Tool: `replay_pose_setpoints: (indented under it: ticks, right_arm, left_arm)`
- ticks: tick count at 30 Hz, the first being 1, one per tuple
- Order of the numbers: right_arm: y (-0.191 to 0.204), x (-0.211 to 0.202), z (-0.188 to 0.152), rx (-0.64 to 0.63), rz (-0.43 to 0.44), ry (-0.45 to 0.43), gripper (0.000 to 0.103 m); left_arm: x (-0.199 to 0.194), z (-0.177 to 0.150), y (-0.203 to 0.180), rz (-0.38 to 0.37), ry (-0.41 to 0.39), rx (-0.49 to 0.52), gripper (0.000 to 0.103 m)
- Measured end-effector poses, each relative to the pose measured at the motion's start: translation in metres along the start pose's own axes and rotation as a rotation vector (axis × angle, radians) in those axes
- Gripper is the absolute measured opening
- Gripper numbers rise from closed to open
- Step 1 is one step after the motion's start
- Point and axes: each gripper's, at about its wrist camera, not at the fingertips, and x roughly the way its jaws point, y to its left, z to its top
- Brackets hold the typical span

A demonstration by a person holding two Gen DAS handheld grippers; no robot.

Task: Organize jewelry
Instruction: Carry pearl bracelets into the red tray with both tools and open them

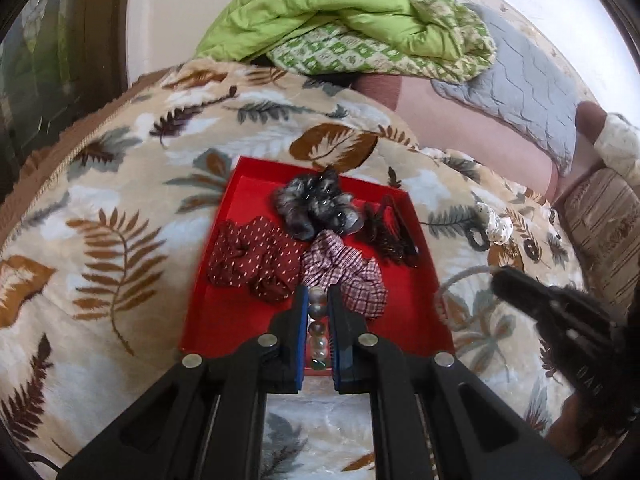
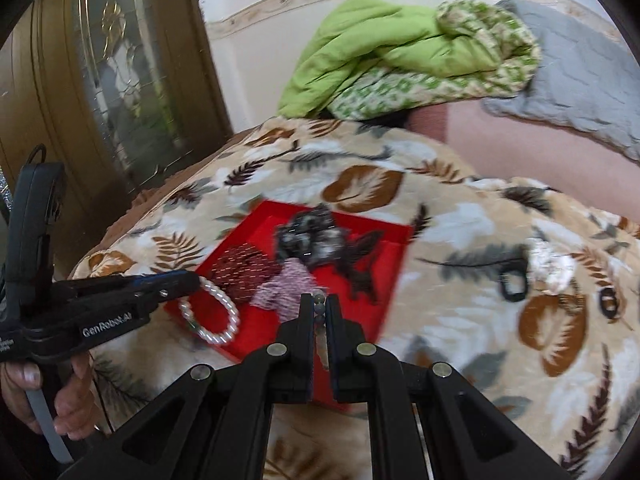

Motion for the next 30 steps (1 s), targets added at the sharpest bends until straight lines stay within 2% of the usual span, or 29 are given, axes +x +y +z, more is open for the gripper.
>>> replay_pose_setpoints:
  ticks: [8,14,21,27,30]
  right_arm:
    - [0.023,0.039,-0.012,0.015,0.057,0.057,0.006]
    - [0.009,0.058,-0.023,0.037,0.048,0.110,0.006]
    - [-0.014,0.070,-0.037,0.069,0.006,0.158,0.006]
    - [-0.016,0.075,-0.039,0.051,-0.056,0.167,0.006]
    - [-0.015,0.076,-0.041,0.038,-0.080,0.171,0.006]
  left_arm:
    - [0.016,0.002,0.015,0.022,0.026,-0.017,0.009]
    - [0.028,0.004,0.020,0.040,0.064,-0.035,0.009]
    - [0.037,0.001,0.024,0.097,0.099,-0.036,0.009]
    - [0.049,-0.002,0.034,0.181,0.145,-0.038,0.009]
    - [0.057,-0.004,0.035,0.190,0.174,-0.040,0.009]
